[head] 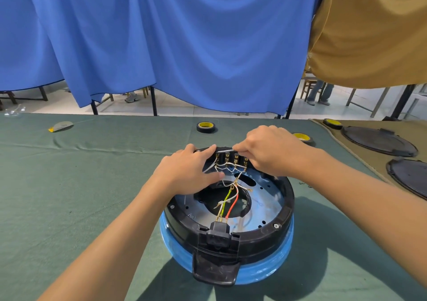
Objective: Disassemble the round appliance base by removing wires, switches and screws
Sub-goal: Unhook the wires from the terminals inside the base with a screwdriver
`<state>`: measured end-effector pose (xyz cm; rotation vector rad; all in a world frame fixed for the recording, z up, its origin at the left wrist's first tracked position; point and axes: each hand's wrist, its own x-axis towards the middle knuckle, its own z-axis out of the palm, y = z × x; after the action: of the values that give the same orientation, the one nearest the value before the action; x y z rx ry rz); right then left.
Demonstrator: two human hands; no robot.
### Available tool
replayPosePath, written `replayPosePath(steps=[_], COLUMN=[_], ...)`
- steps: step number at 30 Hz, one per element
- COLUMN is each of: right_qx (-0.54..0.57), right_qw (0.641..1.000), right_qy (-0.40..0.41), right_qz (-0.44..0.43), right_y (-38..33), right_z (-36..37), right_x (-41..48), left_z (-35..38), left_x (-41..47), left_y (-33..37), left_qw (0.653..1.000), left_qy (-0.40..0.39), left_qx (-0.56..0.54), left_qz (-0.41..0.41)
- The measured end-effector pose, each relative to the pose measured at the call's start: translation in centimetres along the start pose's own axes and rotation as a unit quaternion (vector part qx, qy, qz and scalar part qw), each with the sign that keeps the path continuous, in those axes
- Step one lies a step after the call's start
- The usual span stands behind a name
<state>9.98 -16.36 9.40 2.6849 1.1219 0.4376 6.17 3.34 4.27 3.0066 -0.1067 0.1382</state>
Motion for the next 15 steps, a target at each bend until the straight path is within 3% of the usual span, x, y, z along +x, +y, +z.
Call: replayPosePath(steps=[5, 9, 15], right_qx=[-0.042, 0.021, 0.112], right_qw=[0.999, 0.998, 0.982], right_qy=[0.008, -0.043, -0.152], right_qz=[0.011, 0.045, 0.01], right_y=[-0.1, 1.1, 2.9], right_z=[-1.2, -1.9, -2.5], right_x=[1.5, 3.0, 5.8], left_z=[0.0, 0.1, 0.1], left_x=[0.1, 0.1, 0.1], left_y=[-0.1, -0.1, -0.1], left_qw=[1.0, 1.0, 1.0], left_qy=[0.001, 0.002, 0.002], left_qx=[-0.007, -0.014, -0.015], left_qz=[-0.003, -0.005, -0.005])
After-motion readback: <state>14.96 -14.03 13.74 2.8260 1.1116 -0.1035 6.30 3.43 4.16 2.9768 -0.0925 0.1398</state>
